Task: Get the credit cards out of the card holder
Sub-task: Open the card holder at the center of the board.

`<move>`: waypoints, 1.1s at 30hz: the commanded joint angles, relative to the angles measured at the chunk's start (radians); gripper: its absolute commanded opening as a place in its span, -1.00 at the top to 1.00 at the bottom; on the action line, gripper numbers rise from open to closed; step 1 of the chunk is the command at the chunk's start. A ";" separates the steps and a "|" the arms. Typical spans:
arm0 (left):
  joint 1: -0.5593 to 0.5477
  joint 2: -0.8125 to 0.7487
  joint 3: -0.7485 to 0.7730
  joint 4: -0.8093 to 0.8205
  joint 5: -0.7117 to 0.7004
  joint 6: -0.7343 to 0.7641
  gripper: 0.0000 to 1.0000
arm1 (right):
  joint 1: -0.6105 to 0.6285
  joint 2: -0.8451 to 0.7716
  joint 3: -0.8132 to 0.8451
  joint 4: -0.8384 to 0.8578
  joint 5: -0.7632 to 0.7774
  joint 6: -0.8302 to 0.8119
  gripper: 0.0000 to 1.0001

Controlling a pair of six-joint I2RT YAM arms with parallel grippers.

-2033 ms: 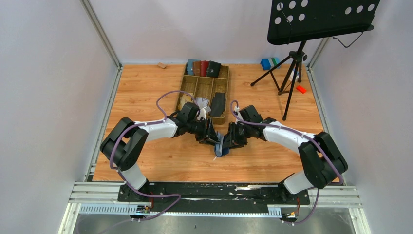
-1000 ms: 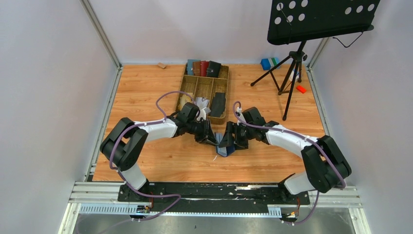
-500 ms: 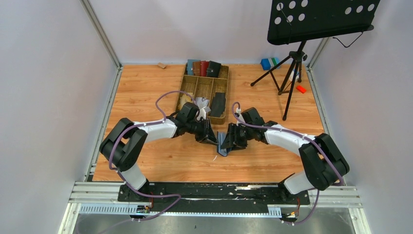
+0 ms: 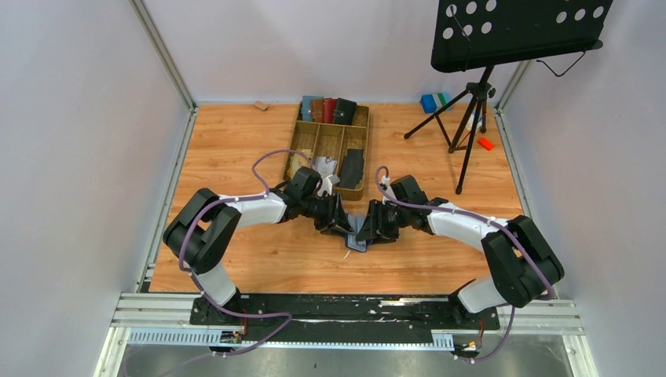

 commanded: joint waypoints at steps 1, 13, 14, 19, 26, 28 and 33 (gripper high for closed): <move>-0.002 0.003 0.000 0.026 0.026 0.003 0.17 | -0.006 0.018 0.017 0.018 -0.002 0.002 0.13; -0.002 0.017 0.025 -0.073 -0.016 0.051 0.20 | -0.043 -0.033 -0.015 -0.029 0.022 -0.008 -0.08; -0.002 0.021 0.026 -0.077 -0.020 0.052 0.20 | -0.046 -0.045 -0.024 -0.024 0.020 -0.008 -0.12; -0.002 0.041 0.042 -0.110 -0.041 0.064 0.22 | -0.063 -0.082 -0.051 -0.015 0.009 -0.007 -0.03; -0.013 0.061 0.040 -0.057 -0.030 0.031 0.17 | -0.073 -0.098 -0.071 0.000 -0.013 -0.007 0.26; -0.017 0.069 0.030 -0.002 -0.013 -0.004 0.16 | -0.079 -0.091 -0.084 0.023 -0.034 -0.002 0.33; -0.020 0.074 -0.020 0.198 0.032 -0.123 0.25 | -0.099 -0.080 -0.123 0.093 -0.093 0.037 0.38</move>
